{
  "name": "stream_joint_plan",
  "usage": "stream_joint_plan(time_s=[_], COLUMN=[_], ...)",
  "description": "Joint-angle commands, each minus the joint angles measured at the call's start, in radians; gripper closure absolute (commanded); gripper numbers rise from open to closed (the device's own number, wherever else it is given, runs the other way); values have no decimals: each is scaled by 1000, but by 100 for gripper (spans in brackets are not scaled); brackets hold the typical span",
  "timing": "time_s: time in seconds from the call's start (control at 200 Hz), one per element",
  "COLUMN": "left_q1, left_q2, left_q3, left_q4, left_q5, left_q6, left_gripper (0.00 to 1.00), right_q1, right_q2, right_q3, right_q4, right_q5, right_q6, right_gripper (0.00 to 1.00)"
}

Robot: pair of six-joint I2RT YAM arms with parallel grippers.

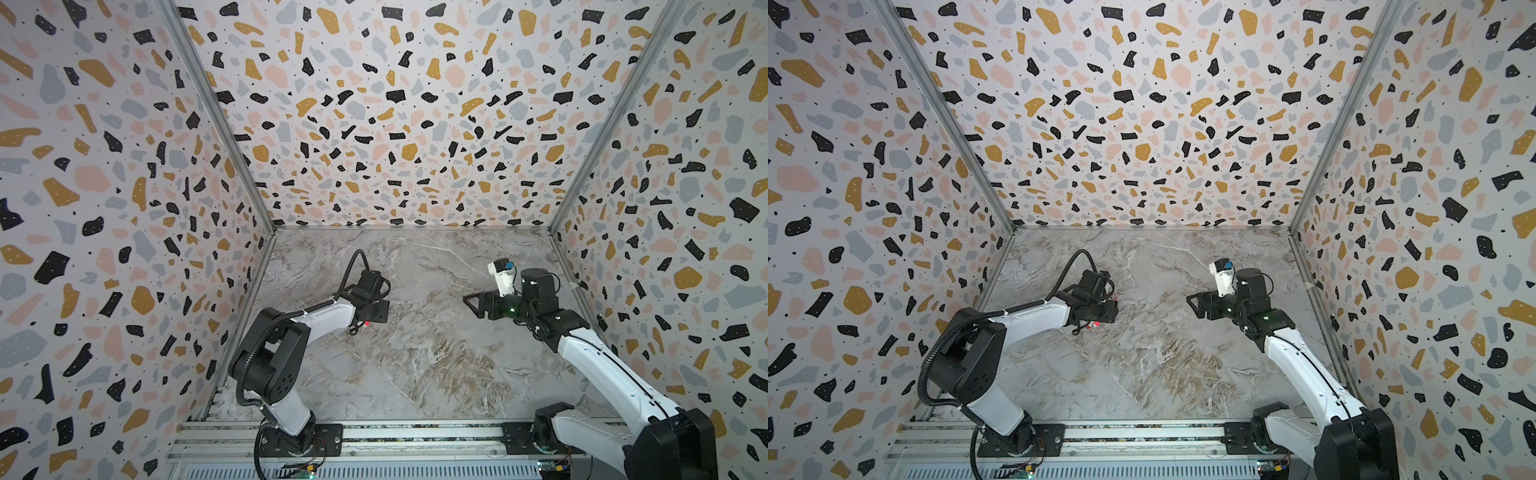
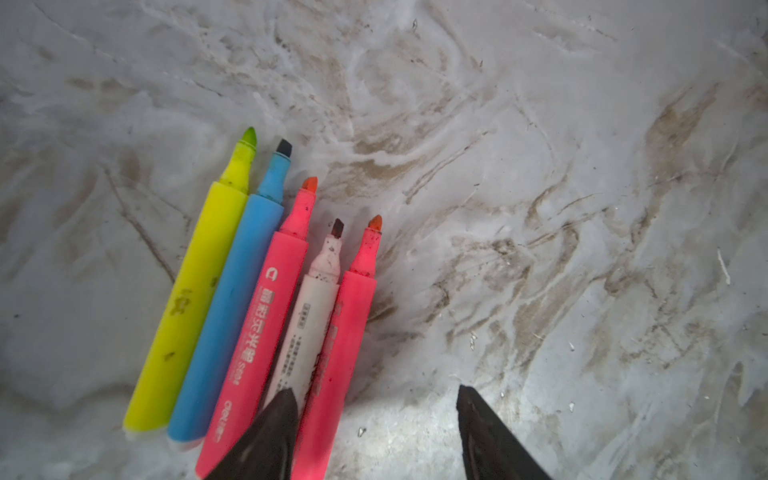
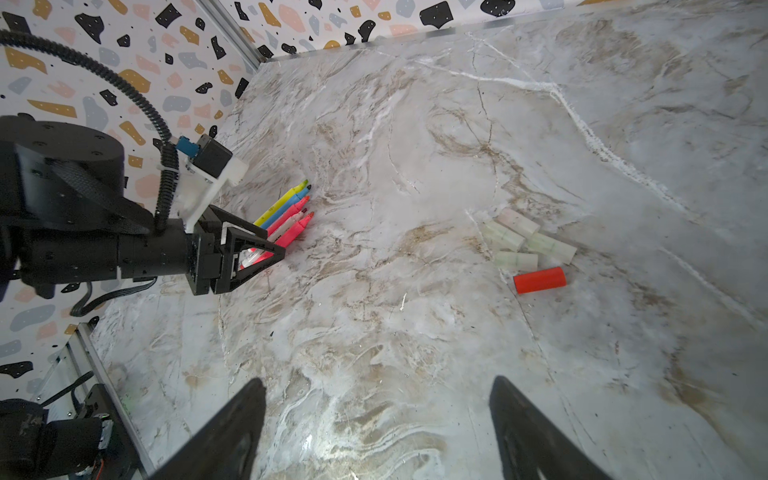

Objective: Insert the pens into the pen caps
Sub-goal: 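Reach the left gripper to the pink marker while the right arm rises forward, then grasp the pink marker with the left gripper and lift it toward the right gripper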

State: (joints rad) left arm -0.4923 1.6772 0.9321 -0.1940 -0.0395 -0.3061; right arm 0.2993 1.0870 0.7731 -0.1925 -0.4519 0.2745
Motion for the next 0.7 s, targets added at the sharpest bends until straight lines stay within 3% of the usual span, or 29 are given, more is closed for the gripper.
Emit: stream_joint_plan(time_s=[0.0,0.456,0.696], left_q1=[-3,-7,-45], left_q2=[12,48,86], left_q3=[27,37,61], left_q4=[-10,-22,-58], left_q5=[-17,-11,-6], left_q6=[13,24,44], left_gripper=[39,45,58], right_q1=[9,18,18], right_q2=[-13,-40,-60], right_q3=[5,-3,-7], right_q4=[5,7,10], right_q5=[5,24,39], right_q6=[-3,6,15], right_gripper=[16,18,19])
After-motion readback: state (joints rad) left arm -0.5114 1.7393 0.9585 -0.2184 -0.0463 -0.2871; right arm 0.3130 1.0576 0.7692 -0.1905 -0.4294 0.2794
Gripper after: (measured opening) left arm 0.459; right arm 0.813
